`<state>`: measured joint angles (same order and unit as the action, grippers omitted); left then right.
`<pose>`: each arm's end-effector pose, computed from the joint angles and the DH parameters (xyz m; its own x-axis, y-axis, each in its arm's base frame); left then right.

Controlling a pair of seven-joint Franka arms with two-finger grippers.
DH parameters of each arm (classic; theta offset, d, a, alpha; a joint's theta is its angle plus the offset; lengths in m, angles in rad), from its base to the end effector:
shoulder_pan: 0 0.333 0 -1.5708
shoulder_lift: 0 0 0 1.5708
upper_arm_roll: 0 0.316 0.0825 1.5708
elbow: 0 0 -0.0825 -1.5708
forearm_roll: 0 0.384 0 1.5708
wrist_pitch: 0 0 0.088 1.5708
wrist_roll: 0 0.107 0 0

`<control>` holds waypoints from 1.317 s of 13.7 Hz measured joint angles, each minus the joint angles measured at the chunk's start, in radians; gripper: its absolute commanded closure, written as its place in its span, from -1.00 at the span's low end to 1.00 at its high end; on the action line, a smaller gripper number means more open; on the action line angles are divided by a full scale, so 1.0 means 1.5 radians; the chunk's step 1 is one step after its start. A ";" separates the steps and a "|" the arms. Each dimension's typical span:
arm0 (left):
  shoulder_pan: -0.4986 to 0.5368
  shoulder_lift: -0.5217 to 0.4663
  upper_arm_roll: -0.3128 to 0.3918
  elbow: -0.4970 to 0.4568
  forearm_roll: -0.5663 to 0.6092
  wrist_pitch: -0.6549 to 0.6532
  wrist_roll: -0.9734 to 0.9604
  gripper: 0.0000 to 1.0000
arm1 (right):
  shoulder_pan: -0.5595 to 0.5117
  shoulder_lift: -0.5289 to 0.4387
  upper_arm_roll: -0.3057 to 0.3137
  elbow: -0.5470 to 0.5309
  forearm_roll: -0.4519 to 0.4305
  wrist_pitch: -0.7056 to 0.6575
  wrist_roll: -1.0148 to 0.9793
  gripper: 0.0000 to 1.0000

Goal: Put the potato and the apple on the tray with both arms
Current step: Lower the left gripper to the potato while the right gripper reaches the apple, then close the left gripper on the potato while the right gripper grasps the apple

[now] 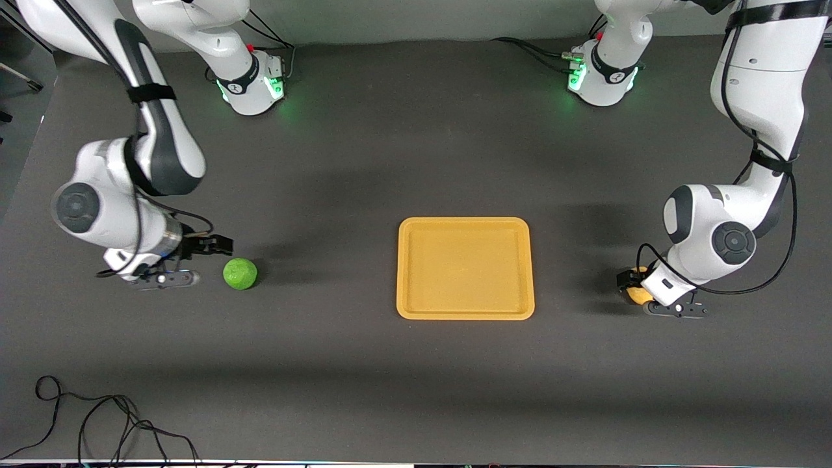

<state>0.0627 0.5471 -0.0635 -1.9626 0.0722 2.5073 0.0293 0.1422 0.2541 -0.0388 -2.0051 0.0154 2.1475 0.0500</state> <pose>0.6161 0.0000 0.1923 0.9969 -0.0790 -0.0011 -0.0790 -0.9968 -0.0097 0.5805 0.0615 0.3218 0.9928 0.0445 -0.1112 0.0452 -0.9990 0.0034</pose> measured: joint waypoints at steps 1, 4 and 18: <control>0.000 0.001 0.000 0.000 0.000 0.000 0.000 -0.22 | 0.013 0.015 0.000 -0.005 0.000 0.020 0.010 -1.00; 0.000 -0.002 0.001 0.001 0.000 -0.001 0.000 0.09 | 0.020 0.056 -0.003 -0.007 -0.007 0.058 0.012 -1.00; -0.218 -0.153 -0.015 0.173 -0.014 -0.402 -0.297 0.10 | -0.001 0.132 -0.022 -0.046 0.006 0.207 0.013 0.30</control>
<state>-0.2637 0.3168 -0.0857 -1.7033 0.0505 1.9036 -0.4156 0.1404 0.4514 -0.0724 -2.0745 0.0241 2.4583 0.0699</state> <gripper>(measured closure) 0.374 0.229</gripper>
